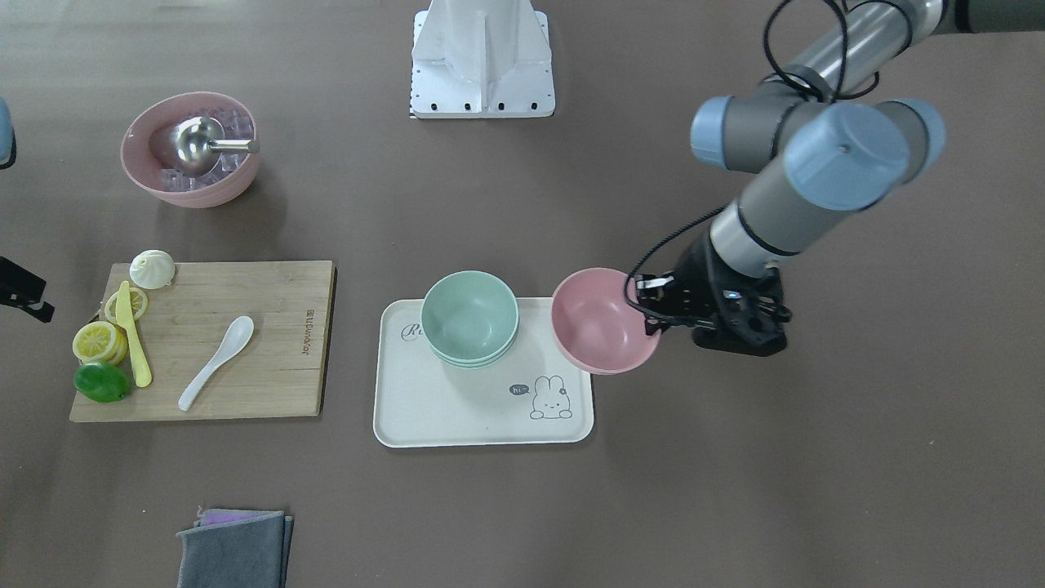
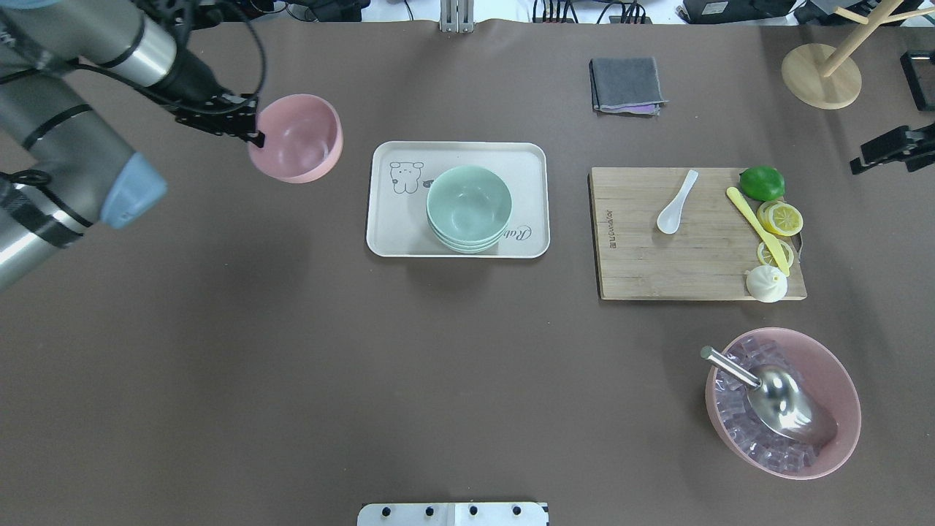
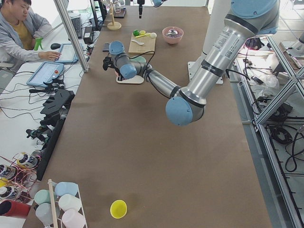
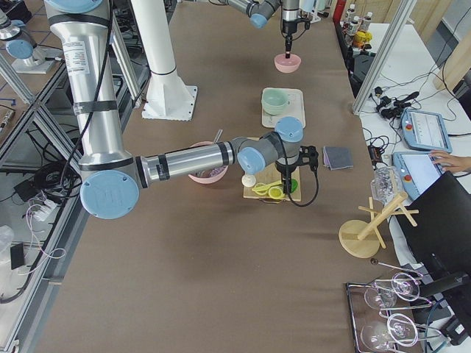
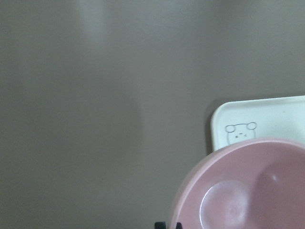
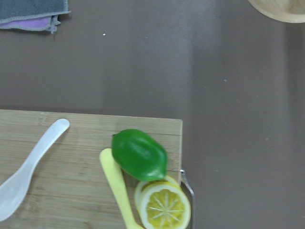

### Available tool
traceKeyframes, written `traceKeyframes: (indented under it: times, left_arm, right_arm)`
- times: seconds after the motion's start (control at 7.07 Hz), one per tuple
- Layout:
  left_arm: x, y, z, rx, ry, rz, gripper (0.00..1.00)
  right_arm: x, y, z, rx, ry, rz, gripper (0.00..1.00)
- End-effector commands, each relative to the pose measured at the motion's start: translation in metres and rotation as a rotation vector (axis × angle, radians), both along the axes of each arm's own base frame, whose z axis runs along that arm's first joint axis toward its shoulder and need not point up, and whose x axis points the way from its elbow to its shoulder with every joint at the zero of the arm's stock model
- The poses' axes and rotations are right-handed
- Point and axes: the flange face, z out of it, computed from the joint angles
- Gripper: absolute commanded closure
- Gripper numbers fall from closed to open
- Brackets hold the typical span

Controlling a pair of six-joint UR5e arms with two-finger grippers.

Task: Stack pink bowl on green and place spoon
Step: 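Lower pink bowl onto green bowls with left gripper while right reaches for spoon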

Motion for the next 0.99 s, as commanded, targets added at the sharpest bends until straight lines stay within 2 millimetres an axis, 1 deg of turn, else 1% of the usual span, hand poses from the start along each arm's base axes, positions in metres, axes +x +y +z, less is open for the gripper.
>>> traceKeyframes:
  times: [0.0, 0.14, 0.28, 0.57, 0.71, 0.85]
  left_arm:
    - [0.079, 0.026, -0.068, 0.015, -0.044, 0.007, 1.0]
    - [0.092, 0.031, -0.068, 0.016, -0.05, 0.022, 1.0]
    - [0.104, 0.037, -0.065, 0.029, -0.057, 0.022, 1.0]
    - [0.111, 0.035, -0.066, 0.059, -0.033, 0.014, 1.0]
    - [0.117, 0.036, -0.068, 0.057, -0.032, 0.019, 1.0]
    - [0.117, 0.036, -0.069, 0.063, -0.026, 0.018, 1.0]
  right_arm:
    - [-0.095, 0.021, -0.036, -0.023, -0.013, 0.051, 0.0]
    - [-0.12, 0.022, -0.047, -0.056, -0.029, 0.077, 0.0]
    - [-0.127, 0.021, -0.038, -0.068, -0.013, 0.075, 0.0]
    - [-0.136, 0.012, -0.041, -0.067, -0.01, 0.075, 0.0]
    - [-0.14, 0.007, -0.037, -0.075, -0.005, 0.074, 0.0]
    - [-0.146, 0.001, -0.034, -0.088, 0.002, 0.076, 0.0]
